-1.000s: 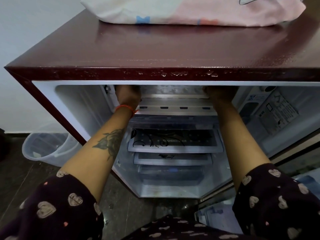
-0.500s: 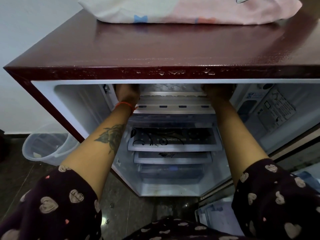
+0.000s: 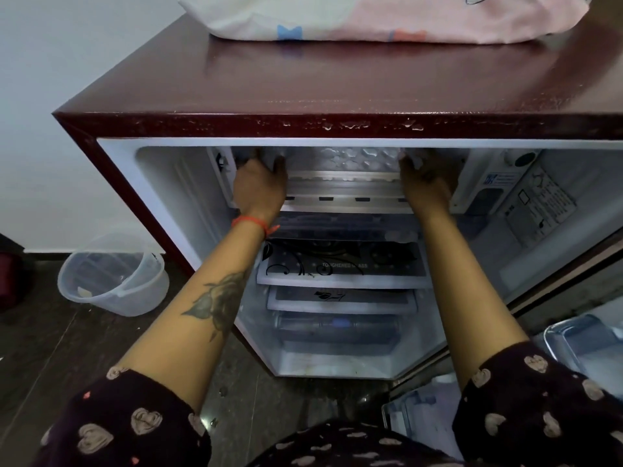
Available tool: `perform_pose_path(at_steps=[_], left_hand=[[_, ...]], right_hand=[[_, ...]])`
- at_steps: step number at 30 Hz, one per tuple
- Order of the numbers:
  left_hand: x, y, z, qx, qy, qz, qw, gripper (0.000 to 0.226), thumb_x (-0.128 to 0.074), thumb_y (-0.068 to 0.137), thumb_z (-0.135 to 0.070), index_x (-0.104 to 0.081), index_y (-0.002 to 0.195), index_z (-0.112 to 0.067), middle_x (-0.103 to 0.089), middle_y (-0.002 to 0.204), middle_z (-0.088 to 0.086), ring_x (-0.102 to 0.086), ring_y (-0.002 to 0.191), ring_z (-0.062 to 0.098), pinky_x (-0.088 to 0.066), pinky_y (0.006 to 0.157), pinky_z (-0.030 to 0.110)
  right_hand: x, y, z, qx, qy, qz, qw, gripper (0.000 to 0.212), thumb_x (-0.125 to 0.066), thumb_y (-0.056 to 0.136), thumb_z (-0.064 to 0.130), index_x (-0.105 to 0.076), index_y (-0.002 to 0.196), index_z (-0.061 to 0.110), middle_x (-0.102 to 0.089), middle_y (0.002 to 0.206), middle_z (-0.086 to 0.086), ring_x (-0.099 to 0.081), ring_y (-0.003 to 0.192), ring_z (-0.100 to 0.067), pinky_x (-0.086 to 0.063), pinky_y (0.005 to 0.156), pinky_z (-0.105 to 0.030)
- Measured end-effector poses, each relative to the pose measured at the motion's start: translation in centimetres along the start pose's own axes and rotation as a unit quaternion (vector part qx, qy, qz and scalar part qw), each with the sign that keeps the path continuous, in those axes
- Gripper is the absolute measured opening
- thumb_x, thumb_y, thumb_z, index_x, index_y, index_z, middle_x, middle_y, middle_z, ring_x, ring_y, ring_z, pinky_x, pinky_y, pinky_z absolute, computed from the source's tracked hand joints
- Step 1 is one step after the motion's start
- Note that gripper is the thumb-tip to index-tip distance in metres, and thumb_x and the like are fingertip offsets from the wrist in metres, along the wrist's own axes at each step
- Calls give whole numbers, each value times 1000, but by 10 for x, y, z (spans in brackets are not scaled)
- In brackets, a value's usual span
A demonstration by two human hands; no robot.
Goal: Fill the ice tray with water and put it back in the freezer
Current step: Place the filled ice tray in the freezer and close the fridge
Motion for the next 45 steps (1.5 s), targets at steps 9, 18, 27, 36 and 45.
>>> perform_pose_path(at_steps=[9, 18, 27, 36, 45], left_hand=[[16, -61, 10, -41, -87, 25, 995, 54, -49, 94, -45, -42, 140, -16, -51, 139, 10, -52, 122, 27, -43, 96, 30], [41, -123, 36, -37, -140, 61, 988, 59, -51, 93, -44, -38, 143, -15, -45, 144, 9, -45, 130, 24, -39, 107, 37], [84, -202, 67, -36, -133, 98, 986, 60, -50, 94, -45, -35, 144, -15, -41, 148, 5, -42, 134, 19, -36, 109, 33], [108, -265, 74, -31, -120, 120, 985, 62, -50, 94, -44, -32, 146, -16, -38, 150, 3, -38, 136, 20, -33, 110, 34], [123, -344, 72, 15, -133, 98, 986, 63, -50, 93, -46, -32, 146, -18, -37, 150, 3, -40, 135, 20, -35, 110, 36]], right_hand=[[-2, -73, 1, 71, -3, -19, 997, 51, -46, 98, 41, -51, 135, 6, -54, 137, -14, -50, 127, -26, -35, 105, -26], [-4, -159, -6, 81, -3, -13, 997, 55, -45, 96, 41, -52, 132, 1, -57, 132, -19, -50, 125, -31, -37, 105, -35], [2, -264, -19, 44, -10, 28, 999, 55, -44, 97, 46, -47, 138, 9, -49, 142, -13, -39, 134, -29, -33, 111, -40], [26, -329, -27, 26, -21, 43, 999, 56, -42, 97, 47, -41, 143, 15, -42, 147, -8, -32, 138, -25, -26, 111, -33], [56, -383, -52, 38, -2, 113, 993, 60, -39, 97, 51, -32, 147, 19, -35, 153, -4, -26, 142, -22, -22, 114, -36]])
Point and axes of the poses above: each hand's wrist, its own y-axis towards the middle knuckle, its own x-axis out of the back of the hand, z = x × y, the point moved 3 cm from there along y, towards the middle knuckle
